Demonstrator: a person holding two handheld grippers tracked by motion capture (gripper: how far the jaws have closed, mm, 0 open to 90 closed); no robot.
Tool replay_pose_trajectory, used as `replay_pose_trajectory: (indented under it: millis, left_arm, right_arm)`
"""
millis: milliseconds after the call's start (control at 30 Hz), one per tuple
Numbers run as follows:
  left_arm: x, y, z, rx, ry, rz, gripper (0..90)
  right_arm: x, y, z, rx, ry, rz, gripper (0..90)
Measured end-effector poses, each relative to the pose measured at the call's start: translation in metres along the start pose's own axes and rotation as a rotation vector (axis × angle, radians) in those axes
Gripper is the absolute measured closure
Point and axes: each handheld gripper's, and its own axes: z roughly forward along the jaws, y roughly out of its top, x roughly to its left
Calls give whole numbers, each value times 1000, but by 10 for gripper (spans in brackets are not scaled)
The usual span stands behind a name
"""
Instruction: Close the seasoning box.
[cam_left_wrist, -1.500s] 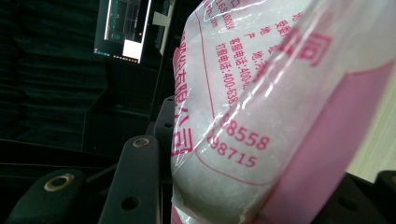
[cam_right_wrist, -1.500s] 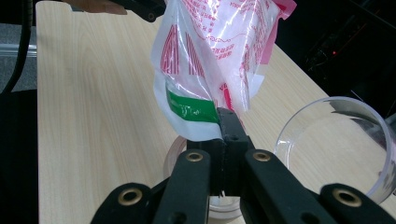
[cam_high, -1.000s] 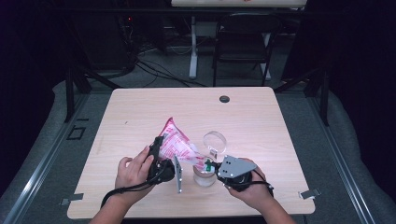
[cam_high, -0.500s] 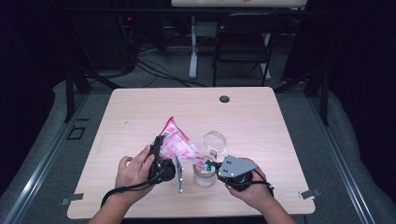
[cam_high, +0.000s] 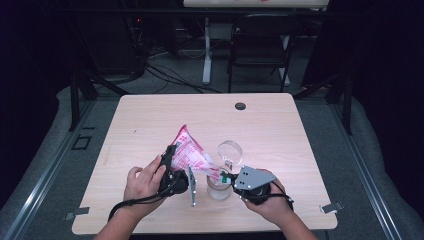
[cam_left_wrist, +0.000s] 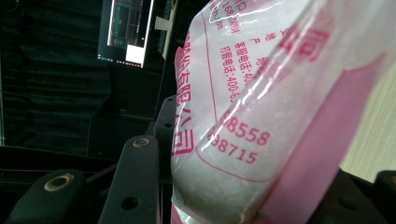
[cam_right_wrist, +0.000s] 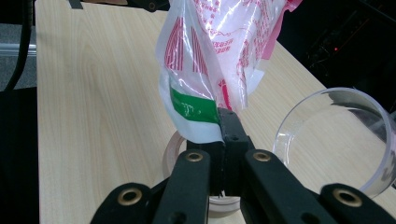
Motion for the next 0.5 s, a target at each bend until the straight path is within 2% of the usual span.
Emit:
replay_pose_trajectory:
  millis: [500]
  left_arm:
    - [0,0,-1,-1,3,11,624]
  right_arm:
    - [0,-1,1,6,2,0,900]
